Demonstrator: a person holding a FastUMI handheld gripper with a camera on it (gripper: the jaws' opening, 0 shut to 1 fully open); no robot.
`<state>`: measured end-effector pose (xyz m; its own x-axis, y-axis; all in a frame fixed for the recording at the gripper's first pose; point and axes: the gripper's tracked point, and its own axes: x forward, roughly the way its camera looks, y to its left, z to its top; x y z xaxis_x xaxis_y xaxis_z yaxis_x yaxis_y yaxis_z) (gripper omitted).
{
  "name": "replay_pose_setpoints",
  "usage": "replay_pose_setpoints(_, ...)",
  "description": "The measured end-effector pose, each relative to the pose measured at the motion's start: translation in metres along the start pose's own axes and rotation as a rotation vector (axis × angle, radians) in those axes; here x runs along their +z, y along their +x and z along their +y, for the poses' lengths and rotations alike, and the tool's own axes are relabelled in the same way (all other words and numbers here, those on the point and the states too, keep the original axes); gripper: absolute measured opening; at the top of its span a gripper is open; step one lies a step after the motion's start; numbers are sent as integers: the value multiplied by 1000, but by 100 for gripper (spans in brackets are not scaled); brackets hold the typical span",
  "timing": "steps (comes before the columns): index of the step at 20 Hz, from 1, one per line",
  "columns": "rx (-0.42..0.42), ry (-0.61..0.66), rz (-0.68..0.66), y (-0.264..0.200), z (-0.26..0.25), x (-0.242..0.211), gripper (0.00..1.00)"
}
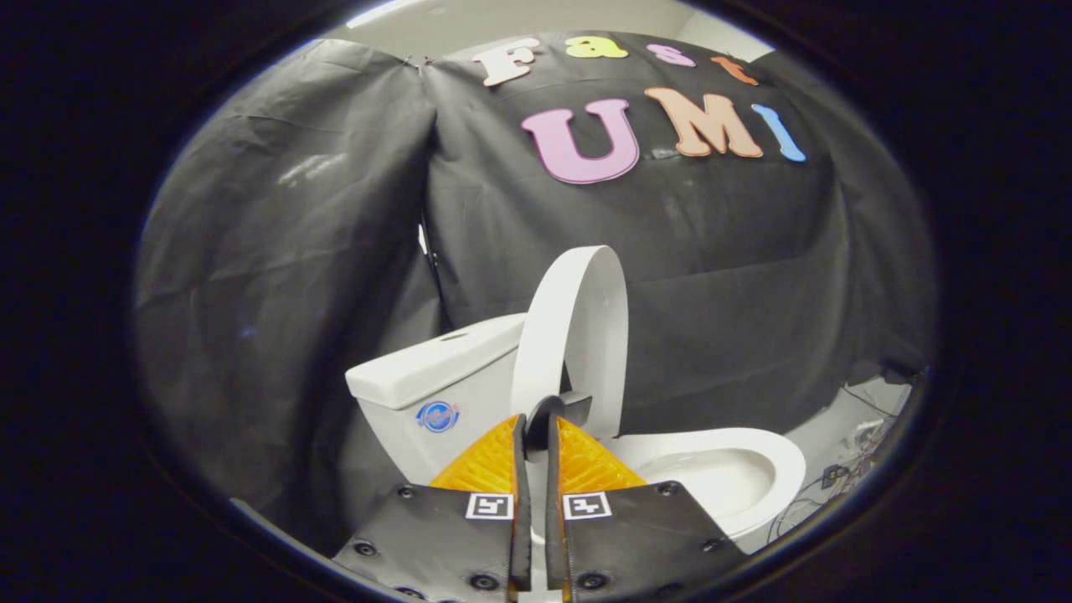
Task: Open the toilet lid.
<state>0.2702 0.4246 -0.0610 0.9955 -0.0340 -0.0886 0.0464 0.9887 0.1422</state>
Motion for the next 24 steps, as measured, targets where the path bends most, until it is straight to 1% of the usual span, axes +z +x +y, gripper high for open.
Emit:
replay_pose_setpoints(9,94,-43,8,20,44,-4,7)
replay_pose_setpoints(16,149,-84,25,36,71,-13,8)
replay_pose_setpoints(24,191,-119,38,44,88,-16,8)
